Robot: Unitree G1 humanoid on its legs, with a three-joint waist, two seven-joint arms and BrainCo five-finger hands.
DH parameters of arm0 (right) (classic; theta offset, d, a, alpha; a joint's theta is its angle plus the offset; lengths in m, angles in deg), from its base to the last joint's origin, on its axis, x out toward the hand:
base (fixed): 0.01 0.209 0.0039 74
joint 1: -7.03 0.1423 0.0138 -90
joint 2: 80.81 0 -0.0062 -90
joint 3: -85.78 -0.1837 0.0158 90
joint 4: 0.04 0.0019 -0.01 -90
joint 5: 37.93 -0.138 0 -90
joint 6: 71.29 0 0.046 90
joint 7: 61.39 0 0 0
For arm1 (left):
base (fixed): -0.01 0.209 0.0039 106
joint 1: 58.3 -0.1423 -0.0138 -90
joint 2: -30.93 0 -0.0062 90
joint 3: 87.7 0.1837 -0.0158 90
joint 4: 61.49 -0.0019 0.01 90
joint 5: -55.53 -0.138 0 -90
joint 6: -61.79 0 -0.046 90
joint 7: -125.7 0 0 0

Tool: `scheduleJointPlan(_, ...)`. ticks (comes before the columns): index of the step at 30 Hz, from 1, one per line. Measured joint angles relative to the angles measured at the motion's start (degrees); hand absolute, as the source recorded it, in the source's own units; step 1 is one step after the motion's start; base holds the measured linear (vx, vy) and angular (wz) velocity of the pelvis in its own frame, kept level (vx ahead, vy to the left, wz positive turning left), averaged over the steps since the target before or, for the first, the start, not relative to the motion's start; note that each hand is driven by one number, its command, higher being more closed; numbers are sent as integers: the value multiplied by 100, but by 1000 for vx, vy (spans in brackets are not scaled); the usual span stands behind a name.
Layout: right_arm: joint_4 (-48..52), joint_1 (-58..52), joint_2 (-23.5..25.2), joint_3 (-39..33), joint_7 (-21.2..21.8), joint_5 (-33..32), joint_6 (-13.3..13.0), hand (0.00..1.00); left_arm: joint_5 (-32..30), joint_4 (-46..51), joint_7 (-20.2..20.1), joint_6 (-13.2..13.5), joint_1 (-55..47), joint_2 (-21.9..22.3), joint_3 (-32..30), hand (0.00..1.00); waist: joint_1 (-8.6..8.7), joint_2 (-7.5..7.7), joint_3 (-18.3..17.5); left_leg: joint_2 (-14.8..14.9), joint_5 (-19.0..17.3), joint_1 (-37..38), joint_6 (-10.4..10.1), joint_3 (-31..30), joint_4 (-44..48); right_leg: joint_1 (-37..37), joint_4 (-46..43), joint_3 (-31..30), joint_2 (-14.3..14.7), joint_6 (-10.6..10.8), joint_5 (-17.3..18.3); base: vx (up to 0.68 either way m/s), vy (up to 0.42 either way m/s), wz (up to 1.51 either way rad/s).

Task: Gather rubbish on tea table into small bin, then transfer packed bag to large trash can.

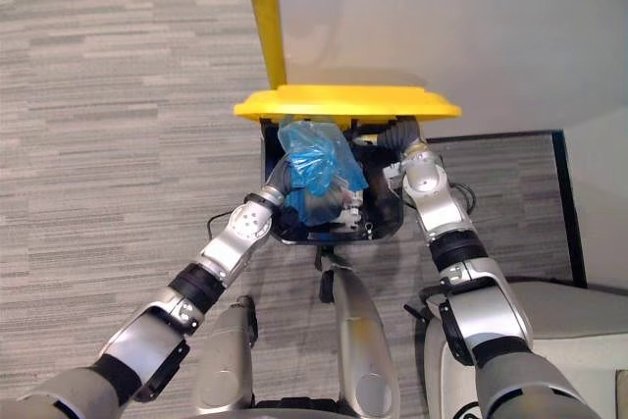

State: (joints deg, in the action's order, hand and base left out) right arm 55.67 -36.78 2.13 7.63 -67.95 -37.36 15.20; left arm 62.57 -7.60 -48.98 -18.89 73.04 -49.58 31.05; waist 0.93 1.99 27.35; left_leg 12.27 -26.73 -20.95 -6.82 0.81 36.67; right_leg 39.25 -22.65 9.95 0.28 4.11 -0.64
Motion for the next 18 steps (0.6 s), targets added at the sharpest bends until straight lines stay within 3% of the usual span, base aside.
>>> scheduleJointPlan(4,341,93,169,89,-94,1,30,0,-44,-458,-11,-40,275,227,35,100,-5,-10,123,145,-98,-214,-69,19,221,154,-12,11,127,-16,-8,0,-40,-12)
scheduleJointPlan(5,601,93,178,157,-101,1,33,0,-45,-528,-11,-41,338,295,28,0,-6,-10,123,167,-115,-380,-77,18,319,283,-10,15,144,-44,-26,-12,-41,-11)
scheduleJointPlan(9,1202,120,442,243,-126,2,34,0,-295,-851,-13,-150,532,441,-203,0,6,-10,130,232,-124,-865,-106,26,583,647,-21,61,166,-72,-44,-6,-17,-3)
scheduleJointPlan(18,1880,172,839,269,-334,5,22,0,-1634,-1122,454,-561,486,675,-1653,0,-20,1,138,336,-134,-1137,-122,96,751,810,-26,127,164,-187,-114,-1,-8,2)
